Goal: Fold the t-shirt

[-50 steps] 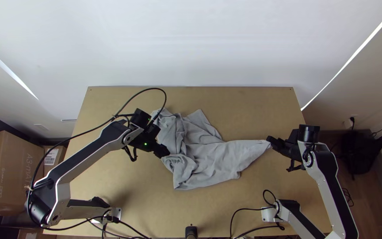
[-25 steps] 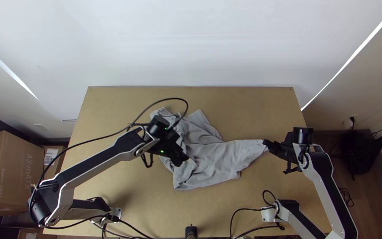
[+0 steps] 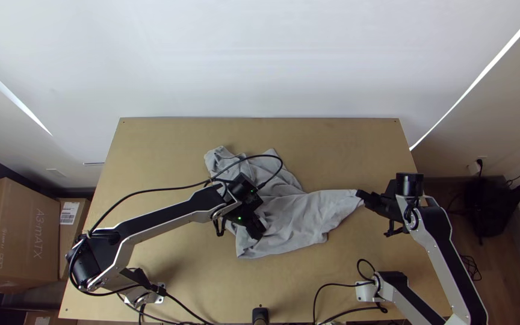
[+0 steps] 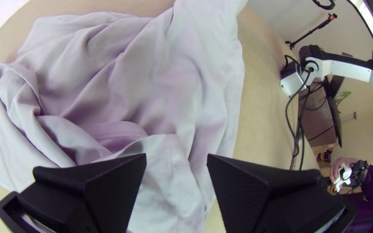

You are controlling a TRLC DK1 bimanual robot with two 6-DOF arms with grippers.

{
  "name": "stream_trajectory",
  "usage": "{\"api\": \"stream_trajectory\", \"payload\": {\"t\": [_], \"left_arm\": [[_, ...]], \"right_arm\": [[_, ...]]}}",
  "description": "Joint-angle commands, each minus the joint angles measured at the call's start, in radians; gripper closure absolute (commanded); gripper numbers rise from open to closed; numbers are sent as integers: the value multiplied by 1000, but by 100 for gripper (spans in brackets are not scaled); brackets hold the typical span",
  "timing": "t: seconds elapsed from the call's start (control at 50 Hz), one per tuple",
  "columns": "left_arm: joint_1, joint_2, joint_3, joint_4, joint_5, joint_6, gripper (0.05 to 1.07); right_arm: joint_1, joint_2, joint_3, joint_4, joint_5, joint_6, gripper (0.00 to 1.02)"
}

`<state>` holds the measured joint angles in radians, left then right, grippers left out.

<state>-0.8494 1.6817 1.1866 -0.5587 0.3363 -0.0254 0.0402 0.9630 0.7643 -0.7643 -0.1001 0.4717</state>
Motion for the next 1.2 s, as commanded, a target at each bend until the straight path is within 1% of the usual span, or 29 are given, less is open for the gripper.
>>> {"api": "stream_trajectory", "payload": {"t": [0.0, 0.26, 0.3, 0.32, 0.36, 0.4, 0.42, 0.44, 0.54, 0.64, 0.78, 0.94, 1.06, 1.18], "left_arm": [[-7, 30, 21, -7, -5, 2, 38], [-20, 110, 19, 16, -54, 5, 38], [-22, 121, 19, 26, -62, 5, 40], [-22, 125, 18, 26, -62, 5, 46], [-23, 130, 13, 39, -62, 5, 66], [-20, 131, 10, 72, -63, -11, 94], [-19, 131, 13, 77, -63, -16, 105], [-16, 131, 16, 74, -62, -19, 104], [-4, 98, 24, 54, -62, -22, 104], [42, 27, 34, 31, -62, -42, 104], [158, -71, 71, -26, -62, -88, 104], [309, -162, 110, -75, -62, -128, 104], [421, -224, 128, -106, -63, -146, 104], [521, -307, 137, -104, -77, -150, 105]], "right_arm": [[10, -7, 10, 5, 11, 27, 100], [26, -6, 18, 5, 13, 42, 100], [27, -6, 20, 5, 13, 47, 100], [27, -6, 21, 5, 13, 48, 100], [30, -6, 26, 5, 13, 50, 100], [32, -6, 26, 6, 13, 50, 100], [32, -6, 27, 6, 14, 51, 100], [32, -4, 27, 6, 13, 51, 100], [33, -4, 29, 14, 13, 51, 100], [32, 2, 36, 28, 13, 53, 100], [35, 23, 69, 37, 13, 64, 100], [64, 62, 107, 53, 14, 62, 100], [67, 98, 181, 57, 14, 28, 100], [72, 131, 303, 68, 13, -33, 100]]}}
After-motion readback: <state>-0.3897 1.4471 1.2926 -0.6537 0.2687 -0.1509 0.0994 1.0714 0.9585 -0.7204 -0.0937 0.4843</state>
